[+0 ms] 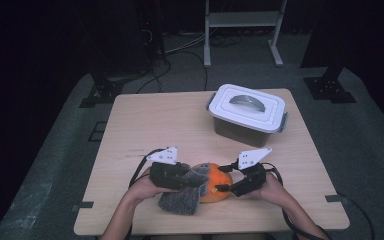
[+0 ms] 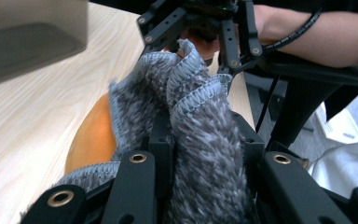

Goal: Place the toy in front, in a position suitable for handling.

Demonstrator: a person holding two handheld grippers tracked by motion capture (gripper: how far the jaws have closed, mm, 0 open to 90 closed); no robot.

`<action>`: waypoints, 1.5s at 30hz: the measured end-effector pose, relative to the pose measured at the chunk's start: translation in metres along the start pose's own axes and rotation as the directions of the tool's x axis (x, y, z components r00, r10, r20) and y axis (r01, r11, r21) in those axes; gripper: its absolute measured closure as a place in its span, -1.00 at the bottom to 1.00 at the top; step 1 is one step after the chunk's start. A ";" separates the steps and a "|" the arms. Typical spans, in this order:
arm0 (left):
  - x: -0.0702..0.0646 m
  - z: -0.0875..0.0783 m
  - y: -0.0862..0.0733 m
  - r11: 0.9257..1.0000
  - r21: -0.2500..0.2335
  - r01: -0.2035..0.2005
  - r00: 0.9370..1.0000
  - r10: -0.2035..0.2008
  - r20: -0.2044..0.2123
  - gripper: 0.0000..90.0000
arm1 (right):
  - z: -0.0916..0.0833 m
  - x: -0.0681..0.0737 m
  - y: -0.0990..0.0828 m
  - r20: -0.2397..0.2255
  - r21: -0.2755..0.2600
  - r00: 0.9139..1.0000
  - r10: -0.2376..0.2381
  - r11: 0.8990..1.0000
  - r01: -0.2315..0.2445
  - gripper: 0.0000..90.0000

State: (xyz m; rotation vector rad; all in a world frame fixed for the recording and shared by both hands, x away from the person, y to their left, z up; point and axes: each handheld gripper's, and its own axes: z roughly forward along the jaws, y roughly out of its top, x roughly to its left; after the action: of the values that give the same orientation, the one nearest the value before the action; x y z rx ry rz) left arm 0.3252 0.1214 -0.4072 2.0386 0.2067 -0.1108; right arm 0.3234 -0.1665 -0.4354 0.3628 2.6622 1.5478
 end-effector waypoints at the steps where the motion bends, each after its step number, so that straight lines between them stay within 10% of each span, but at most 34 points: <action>1: 0.000 0.001 -0.001 1.000 0.004 0.001 1.000 -0.001 0.004 0.50 | -0.001 0.000 0.000 0.001 0.004 1.000 -0.008 1.000 0.008 -0.17; 13: 0.001 -0.021 -0.035 0.997 0.049 0.059 0.996 -0.056 -0.062 0.49 | -0.006 0.006 0.010 -0.033 0.023 0.999 -0.014 1.000 0.015 -0.44; 17: 0.000 -0.017 -0.034 0.997 0.055 0.045 0.998 -0.043 -0.036 0.49 | -0.014 0.002 0.016 -0.016 -0.031 1.000 0.021 0.999 -0.022 -0.55; 24: -0.001 -0.014 -0.032 0.997 0.059 0.051 0.999 -0.050 -0.017 0.47 | 0.007 -0.007 -0.002 -0.075 0.052 0.985 0.157 0.987 -0.153 -0.51; 29: 0.000 -0.014 -0.029 0.998 0.044 0.047 0.999 -0.046 -0.015 0.48 | 0.000 0.006 0.006 -0.011 0.093 1.000 -0.013 0.996 0.014 0.14; 34: 0.002 -0.022 -0.015 0.999 -0.006 0.037 0.997 -0.037 -0.061 0.48 | -0.003 0.007 0.014 0.129 0.069 0.978 -0.165 0.985 0.157 0.19; 38: 0.005 -0.016 0.000 1.000 -0.011 0.012 0.996 -0.013 -0.083 0.48 | 0.007 0.007 0.014 0.112 0.063 0.978 -0.173 0.984 0.167 0.04; 45: 0.008 0.013 -0.013 0.999 0.011 0.033 0.999 -0.033 -0.011 0.48 | 0.004 0.001 0.008 0.076 0.065 0.996 -0.051 0.997 0.046 -0.49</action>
State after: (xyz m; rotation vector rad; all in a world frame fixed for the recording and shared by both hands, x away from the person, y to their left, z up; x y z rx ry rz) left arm 0.3305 0.1160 -0.4260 2.0478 0.2471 -0.1224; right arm 0.3248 -0.1593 -0.4309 0.3502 2.6451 1.4089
